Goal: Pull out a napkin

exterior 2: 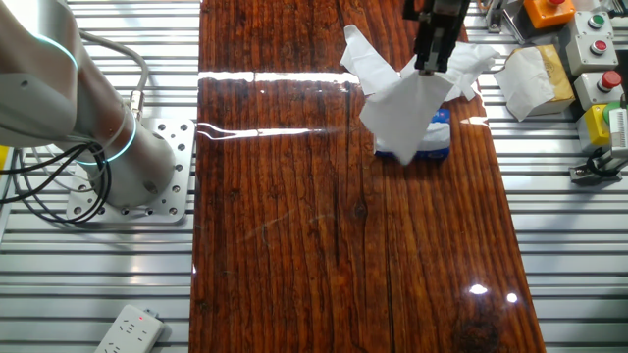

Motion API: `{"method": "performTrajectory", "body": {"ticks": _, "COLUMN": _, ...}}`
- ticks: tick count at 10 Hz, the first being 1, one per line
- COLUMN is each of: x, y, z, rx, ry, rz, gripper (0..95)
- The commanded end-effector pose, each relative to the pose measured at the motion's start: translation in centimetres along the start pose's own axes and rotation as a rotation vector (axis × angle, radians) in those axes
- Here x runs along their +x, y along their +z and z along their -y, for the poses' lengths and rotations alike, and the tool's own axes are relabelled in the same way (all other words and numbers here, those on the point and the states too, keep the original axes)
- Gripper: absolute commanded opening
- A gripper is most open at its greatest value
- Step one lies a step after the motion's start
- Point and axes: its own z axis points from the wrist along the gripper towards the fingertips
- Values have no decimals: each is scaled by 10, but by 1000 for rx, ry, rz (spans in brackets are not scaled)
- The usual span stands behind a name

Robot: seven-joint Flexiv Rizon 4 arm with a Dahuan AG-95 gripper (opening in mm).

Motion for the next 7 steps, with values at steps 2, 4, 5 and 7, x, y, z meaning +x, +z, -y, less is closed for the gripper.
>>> {"method": "performTrajectory", "body": {"ticks": 2, "x": -3, "y": 4, "z": -3, "rx": -1, "ry": 7, "rz": 6, "gripper": 0}}
{"method": "performTrajectory", "body": {"ticks": 4, "x": -9, "y": 10, "z": -7, "rx": -3, "ry": 13, "rz": 13, "gripper": 0}}
{"method": "performTrajectory", "body": {"ticks": 5, "x": -11, "y": 11, "z": -9, "rx": -4, "ry": 18, "rz": 14, "gripper": 0}}
{"method": "performTrajectory", "body": {"ticks": 7, "x": -15, "y": 13, "z": -15, "rx": 1, "ry": 22, "rz": 13, "gripper": 0}}
